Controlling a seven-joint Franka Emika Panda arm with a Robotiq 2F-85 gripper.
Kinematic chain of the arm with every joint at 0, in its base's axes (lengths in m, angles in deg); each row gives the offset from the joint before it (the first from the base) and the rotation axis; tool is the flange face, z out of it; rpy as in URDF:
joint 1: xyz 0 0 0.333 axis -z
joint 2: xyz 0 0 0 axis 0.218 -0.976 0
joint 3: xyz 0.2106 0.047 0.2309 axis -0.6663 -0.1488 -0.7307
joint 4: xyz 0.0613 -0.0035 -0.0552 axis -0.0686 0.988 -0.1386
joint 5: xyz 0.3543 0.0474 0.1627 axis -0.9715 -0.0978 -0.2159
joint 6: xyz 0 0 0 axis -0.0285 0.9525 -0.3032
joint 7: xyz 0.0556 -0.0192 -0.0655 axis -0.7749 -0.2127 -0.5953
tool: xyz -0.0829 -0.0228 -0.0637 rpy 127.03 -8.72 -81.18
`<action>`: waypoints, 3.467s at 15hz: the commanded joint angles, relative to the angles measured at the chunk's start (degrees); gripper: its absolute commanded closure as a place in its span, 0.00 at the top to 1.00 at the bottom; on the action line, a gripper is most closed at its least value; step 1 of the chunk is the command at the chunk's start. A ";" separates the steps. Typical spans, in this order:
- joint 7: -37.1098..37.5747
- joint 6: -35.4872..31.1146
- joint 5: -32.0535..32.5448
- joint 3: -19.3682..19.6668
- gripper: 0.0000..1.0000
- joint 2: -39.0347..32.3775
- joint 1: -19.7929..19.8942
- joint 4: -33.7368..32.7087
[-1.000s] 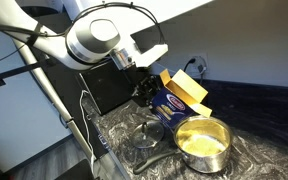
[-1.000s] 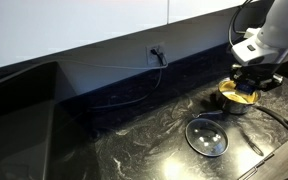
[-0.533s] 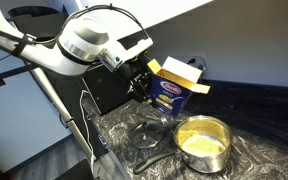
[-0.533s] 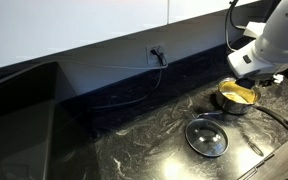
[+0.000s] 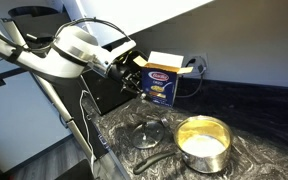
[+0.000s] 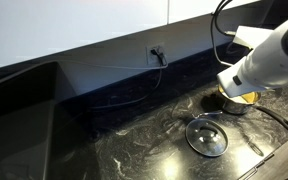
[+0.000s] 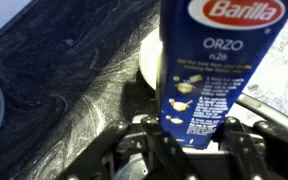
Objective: Pour some contents from the box into the pot
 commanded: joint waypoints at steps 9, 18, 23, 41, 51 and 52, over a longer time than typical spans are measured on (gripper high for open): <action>23.89 8.27 24.08 -4.78 0.23 -14.77 -6.47 -7.02; 22.97 2.73 25.95 -4.81 0.48 -22.74 -6.29 -10.13; 23.25 6.05 28.31 -4.18 0.23 -25.65 -6.94 -12.49; 23.57 10.63 45.85 -5.40 0.23 -46.50 -15.80 -27.88; 23.52 10.56 46.14 -5.46 0.73 -48.94 -16.15 -28.78; 23.59 10.62 46.05 -5.57 0.81 -48.51 -16.20 -28.36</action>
